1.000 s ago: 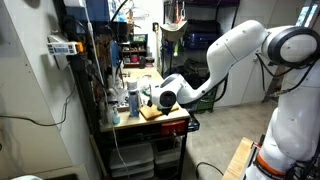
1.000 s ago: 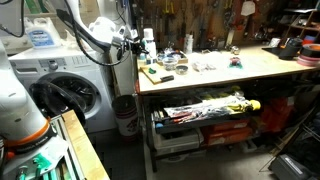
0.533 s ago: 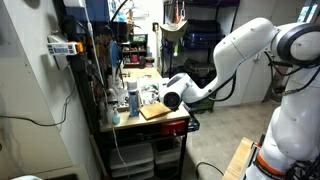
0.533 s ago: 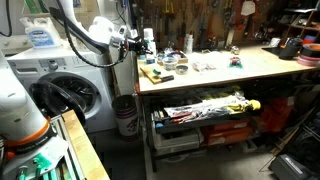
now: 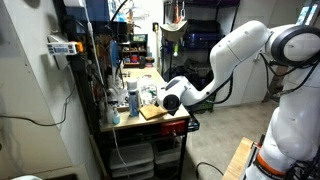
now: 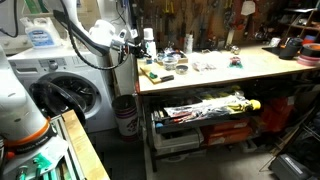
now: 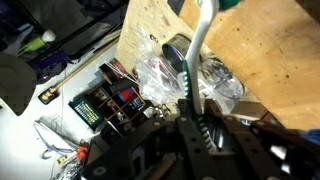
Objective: Pick up the green and white brush and put it on the brown board, pick up the green and white brush and scrub the brown board, put the green and white brush on the brown board
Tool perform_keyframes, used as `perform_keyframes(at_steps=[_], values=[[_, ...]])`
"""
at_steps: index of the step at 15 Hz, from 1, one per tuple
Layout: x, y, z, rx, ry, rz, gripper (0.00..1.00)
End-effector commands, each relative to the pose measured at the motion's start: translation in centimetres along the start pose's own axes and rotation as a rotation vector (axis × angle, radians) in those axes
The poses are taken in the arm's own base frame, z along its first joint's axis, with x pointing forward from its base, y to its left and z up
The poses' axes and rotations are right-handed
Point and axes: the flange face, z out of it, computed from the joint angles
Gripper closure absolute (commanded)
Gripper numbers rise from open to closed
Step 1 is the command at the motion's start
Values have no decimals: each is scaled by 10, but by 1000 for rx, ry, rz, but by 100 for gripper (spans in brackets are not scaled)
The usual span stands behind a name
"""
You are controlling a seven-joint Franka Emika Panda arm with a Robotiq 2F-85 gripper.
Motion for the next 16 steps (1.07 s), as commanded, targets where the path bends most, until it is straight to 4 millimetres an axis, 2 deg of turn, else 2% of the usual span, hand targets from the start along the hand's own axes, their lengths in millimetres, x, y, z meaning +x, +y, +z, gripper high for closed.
perform_keyframes(at_steps=[1, 5, 7, 9, 12, 14, 16], values=[[19, -19, -8, 100, 35, 28, 95], [43, -33, -18, 185, 88, 41, 95], [50, -33, -21, 197, 100, 35, 95], [50, -21, -20, 161, 92, 25, 95], [49, 8, -17, 59, 100, -2, 95], [54, 26, -7, -21, 141, -26, 95], [54, 35, 5, -58, 165, -41, 95]])
